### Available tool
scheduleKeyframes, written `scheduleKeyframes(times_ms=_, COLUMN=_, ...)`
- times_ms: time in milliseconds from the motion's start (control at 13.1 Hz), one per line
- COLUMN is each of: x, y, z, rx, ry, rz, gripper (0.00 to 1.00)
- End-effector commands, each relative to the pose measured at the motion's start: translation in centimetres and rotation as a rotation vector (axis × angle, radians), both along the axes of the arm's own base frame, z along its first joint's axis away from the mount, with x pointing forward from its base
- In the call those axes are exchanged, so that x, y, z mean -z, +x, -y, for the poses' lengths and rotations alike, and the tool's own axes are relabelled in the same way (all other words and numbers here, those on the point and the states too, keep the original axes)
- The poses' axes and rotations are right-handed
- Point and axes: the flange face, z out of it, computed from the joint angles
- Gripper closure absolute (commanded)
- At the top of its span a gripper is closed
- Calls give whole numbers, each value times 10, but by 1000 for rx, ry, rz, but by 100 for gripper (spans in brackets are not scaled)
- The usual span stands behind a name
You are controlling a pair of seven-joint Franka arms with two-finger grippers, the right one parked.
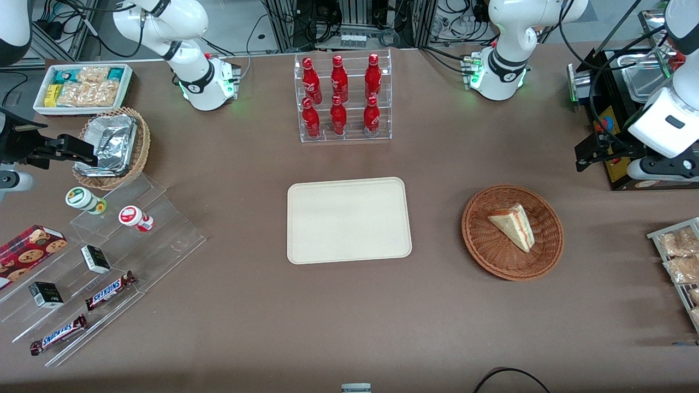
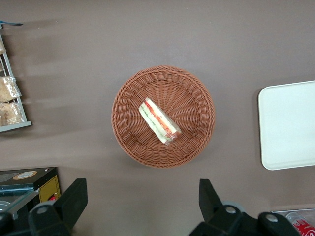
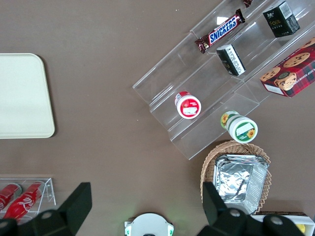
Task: Place sandwich from basket to tray
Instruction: 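Move the left gripper over the sandwich in the wicker basket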
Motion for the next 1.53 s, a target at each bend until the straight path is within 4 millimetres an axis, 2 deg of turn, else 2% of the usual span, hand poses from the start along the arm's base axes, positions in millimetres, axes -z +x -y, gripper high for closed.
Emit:
scheduleKeyframes(times_ms=0, x=-3, y=0, z=-2, rx=-8, ry=-5, rz=-13, gripper=0)
scheduleKeyframes(times_ms=229, x=6, y=4, z=3, rx=-6, ry=-2, rz=-22, gripper=0)
scheduleKeyframes(times_ms=534, x=47, y=21, z=2, rx=-15, ry=0, rz=0, gripper=0)
scheduleKeyframes(times_ms=687, x=86, y=28, z=2, rx=-95, ry=-5, rz=9, gripper=0)
scheduleKeyframes(times_ms=840, x=127, y=24, z=3, rx=-152, ry=-12, rz=14, gripper=0)
scheduleKeyframes(times_ms=1145, x=187, y=11, z=0, rx=-261, ry=-20, rz=35, gripper=0)
scheduleKeyframes(times_ms=1298, x=221, y=0, z=2, rx=-381, ry=-30, rz=58, gripper=0)
scheduleKeyframes(times_ms=1450, x=245, y=-12, z=4, rx=-428, ry=-42, rz=86, gripper=0)
